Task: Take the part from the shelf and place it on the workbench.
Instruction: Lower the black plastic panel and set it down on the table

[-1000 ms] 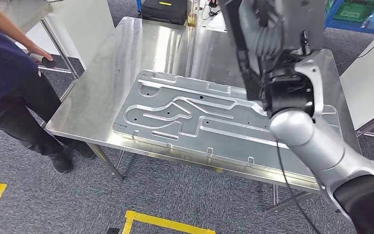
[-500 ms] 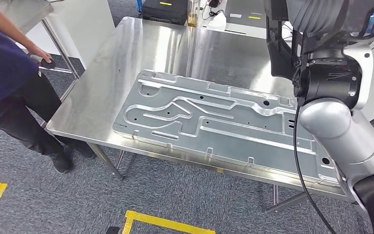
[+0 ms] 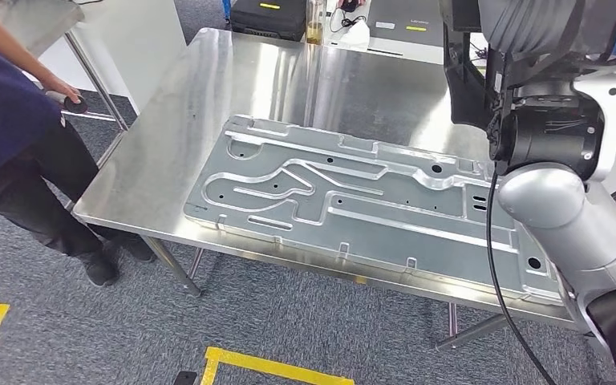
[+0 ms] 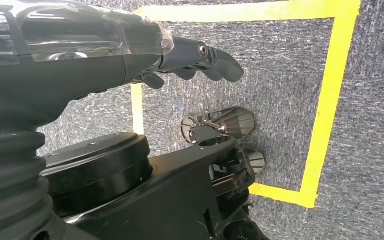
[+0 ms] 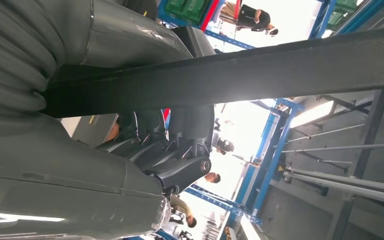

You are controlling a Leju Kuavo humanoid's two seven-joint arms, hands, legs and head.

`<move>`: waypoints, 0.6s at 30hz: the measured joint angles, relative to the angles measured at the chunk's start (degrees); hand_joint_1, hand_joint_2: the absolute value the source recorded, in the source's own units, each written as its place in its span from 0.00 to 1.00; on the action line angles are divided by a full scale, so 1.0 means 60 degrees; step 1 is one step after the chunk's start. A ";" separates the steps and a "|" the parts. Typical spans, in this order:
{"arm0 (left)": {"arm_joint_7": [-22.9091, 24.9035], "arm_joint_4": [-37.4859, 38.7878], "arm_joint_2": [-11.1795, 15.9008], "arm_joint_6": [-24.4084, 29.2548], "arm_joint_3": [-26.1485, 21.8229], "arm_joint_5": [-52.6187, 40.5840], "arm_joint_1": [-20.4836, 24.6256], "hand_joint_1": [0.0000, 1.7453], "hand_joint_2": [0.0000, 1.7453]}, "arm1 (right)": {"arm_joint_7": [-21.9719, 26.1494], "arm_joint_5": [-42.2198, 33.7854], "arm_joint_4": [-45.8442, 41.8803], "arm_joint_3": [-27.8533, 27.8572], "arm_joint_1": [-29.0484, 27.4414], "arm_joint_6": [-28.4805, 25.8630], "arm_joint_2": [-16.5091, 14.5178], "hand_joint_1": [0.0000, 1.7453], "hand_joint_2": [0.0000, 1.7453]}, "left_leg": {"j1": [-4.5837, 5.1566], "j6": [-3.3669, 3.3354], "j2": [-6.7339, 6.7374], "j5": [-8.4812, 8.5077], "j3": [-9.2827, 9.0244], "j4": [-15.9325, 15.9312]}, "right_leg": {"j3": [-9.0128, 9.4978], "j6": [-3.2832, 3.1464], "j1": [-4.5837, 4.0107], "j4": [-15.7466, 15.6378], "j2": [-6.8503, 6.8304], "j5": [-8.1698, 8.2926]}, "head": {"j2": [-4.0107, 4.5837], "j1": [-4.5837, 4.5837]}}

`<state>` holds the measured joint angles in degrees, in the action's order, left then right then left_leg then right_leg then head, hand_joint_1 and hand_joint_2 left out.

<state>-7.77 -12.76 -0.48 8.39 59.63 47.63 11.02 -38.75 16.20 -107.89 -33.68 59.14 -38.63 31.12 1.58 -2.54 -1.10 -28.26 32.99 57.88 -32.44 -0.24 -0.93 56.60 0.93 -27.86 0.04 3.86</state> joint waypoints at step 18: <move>-0.0105 -0.0027 -0.0330 0.0063 0.0229 -0.0779 0.0389 0.00 1.00 | 0.2724 1.1628 0.1351 -0.2853 -0.2605 0.4814 -0.2194 1.00 1.00 | -0.0033 -0.0013 0.0292 -0.0067 -0.0081 -0.0028 | 0.0058 -0.0019 -0.0038 -0.0011 0.0191 0.0006 | 0.0000 -0.0094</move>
<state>-8.39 -12.93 -2.46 8.77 61.00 42.95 13.35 -22.41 85.96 -99.78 -50.80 43.51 -9.75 17.96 1.38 -2.61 0.66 -28.66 32.50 57.72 -32.09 -0.35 -1.16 56.54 2.08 -27.83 0.04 3.29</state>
